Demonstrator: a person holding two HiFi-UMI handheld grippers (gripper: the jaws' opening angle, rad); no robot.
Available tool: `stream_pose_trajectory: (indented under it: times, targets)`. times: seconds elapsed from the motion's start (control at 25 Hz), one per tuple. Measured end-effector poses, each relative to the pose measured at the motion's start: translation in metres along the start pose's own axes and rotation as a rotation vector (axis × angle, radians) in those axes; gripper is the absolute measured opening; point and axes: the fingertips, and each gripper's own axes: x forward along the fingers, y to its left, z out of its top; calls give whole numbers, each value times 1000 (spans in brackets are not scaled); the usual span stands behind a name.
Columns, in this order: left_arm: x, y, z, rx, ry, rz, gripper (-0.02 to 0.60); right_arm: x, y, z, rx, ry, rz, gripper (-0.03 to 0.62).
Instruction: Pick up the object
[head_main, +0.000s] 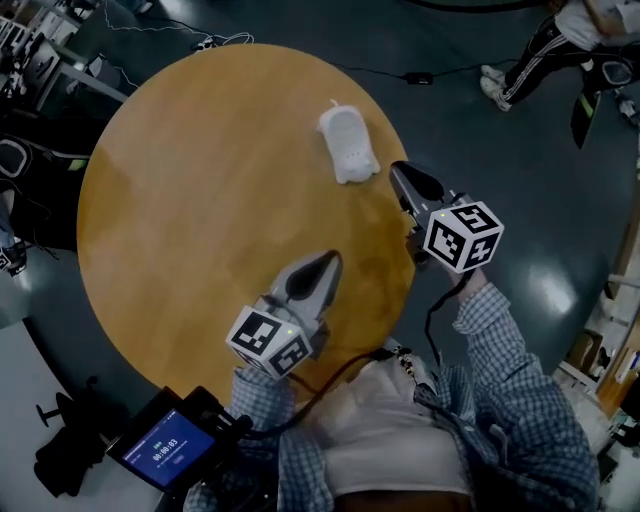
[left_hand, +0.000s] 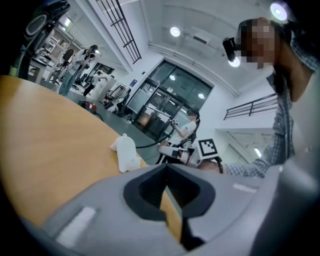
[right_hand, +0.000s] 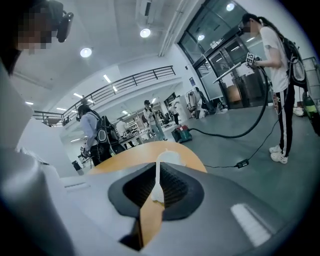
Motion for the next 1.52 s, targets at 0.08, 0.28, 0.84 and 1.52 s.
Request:
stream_pose_trajectory:
  times: [0.08, 0.28, 0.84, 1.52]
  targets:
    - [1, 0, -1, -16, -2, 10, 3, 13, -3, -2, 1, 36, 22, 45]
    - [-2, 4, 3, -53, 20, 69, 3, 40, -16, -16, -9, 135, 39, 126]
    - [-8, 10, -5, -76, -13, 124, 3, 76, -31, -40, 12, 319, 115, 179]
    - [-15, 21, 8, -82, -23, 165, 3, 83, -17, -29, 184, 208, 202, 101]
